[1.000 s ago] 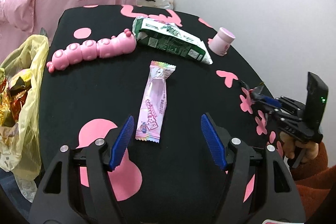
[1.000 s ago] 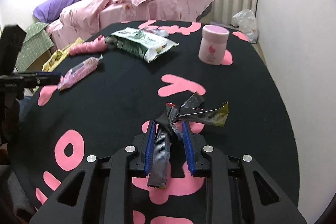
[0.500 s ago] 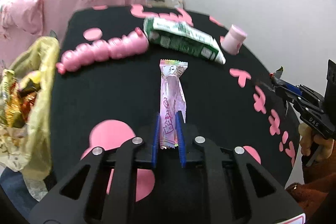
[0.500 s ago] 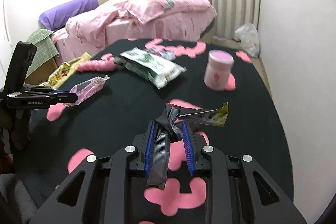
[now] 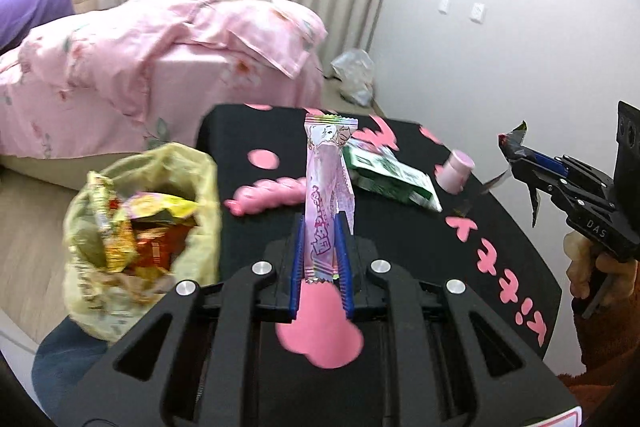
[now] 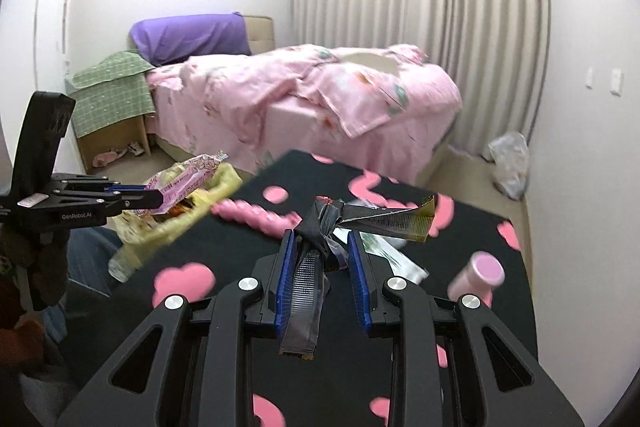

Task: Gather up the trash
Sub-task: 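Carry the pink wrapper and black wrapper over the yellow trash bag with both tools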

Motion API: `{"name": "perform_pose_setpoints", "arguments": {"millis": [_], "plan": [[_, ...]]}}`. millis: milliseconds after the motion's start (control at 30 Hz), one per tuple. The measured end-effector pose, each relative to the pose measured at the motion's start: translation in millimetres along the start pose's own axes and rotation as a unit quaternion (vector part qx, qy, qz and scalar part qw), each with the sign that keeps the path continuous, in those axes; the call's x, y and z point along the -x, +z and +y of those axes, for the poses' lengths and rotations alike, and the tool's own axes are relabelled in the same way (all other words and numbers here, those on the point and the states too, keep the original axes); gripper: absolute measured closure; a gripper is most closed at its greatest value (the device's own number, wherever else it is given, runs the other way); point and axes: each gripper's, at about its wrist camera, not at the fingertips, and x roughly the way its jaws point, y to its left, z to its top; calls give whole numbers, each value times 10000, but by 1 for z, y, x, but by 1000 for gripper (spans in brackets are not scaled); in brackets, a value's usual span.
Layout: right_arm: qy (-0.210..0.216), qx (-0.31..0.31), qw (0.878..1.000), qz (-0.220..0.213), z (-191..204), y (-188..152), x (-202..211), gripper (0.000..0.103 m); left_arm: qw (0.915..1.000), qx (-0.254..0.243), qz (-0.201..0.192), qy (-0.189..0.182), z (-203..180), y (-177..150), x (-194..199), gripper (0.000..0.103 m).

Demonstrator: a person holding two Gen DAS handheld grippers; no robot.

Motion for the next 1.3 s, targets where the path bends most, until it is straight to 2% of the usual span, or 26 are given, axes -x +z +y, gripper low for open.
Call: {"name": "perform_pose_setpoints", "arguments": {"millis": [233, 400, 433, 533, 700, 867, 1000, 1067, 1133, 1300], "plan": [[528, 179, 9984, 43, 39, 29, -21, 77, 9973, 416, -419, 436, 58, 6, 36, 88], [839, 504, 9952, 68, 67, 52, -44, 77, 9857, 1094, -617, 1126, 123, 7, 51, 88], [910, 526, 9944, 61, 71, 56, -49, 77, 9813, 1274, -639, 1296, 138, 4, 52, 88], [1217, 545, 9910, 109, 82, 71, -70, 77, 9746, 1549, -579, 1512, 165, -6, 45, 88], [1457, 754, 9861, 251, 103, 90, -114, 77, 9698, 1685, -104, 1759, 193, -20, -3, 88], [1590, 804, 9831, 427, 116, 102, -158, 77, 9695, 1618, 357, 1806, 203, -18, -63, 88], [1727, 727, 9802, 646, 119, 108, -198, 77, 9734, 1244, 845, 1730, 195, -20, -102, 88], [1782, 693, 9786, 760, 121, 109, -216, 77, 9754, 1146, 1033, 1576, 192, -25, -108, 88], [1855, 643, 9767, 873, 125, 109, -234, 77, 9754, 1307, 1131, 1369, 194, -30, -104, 88], [2171, 612, 9676, 1131, 142, 99, -265, 77, 9744, 1784, 843, 1077, 203, -33, -71, 88]]}}
